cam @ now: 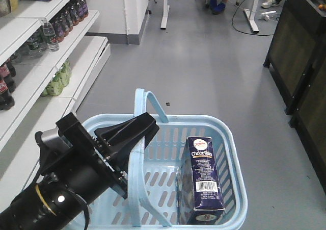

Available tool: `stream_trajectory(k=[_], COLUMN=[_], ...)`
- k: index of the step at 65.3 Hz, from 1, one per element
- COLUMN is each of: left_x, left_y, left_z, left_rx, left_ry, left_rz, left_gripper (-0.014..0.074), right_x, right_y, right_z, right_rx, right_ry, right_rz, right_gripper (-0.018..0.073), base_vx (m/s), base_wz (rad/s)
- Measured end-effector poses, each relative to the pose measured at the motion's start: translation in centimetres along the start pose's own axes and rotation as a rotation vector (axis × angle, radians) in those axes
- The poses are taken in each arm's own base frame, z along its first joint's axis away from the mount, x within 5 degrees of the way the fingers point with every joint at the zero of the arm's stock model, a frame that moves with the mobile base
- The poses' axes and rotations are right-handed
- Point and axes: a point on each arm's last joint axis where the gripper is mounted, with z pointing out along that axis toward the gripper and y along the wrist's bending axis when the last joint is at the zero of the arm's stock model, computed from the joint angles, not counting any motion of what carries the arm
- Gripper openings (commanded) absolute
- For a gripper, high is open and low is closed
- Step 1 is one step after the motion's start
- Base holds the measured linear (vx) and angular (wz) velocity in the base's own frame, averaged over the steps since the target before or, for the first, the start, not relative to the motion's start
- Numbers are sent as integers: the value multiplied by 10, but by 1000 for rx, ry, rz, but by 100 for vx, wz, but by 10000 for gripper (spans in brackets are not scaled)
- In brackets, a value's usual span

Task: Left arm holds basket, right arm returns cookies
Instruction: 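Drive down the aisle toward the desks holding the basket in the left gripper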

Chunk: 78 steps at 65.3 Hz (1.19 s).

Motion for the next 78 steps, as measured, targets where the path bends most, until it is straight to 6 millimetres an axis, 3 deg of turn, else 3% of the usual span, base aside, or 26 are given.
stream_trajectory(k=[78], left_x=[0], left_y=[0], left_z=[0], left_rx=[0], left_ry=[0], left_rz=[0], left_gripper=[-3], right_x=[0], right_y=[3], right_z=[0], right_rx=[-46], right_ry=[4], right_rz=[-3], right_gripper=[-6], base_vx=[20], base_wz=[-2])
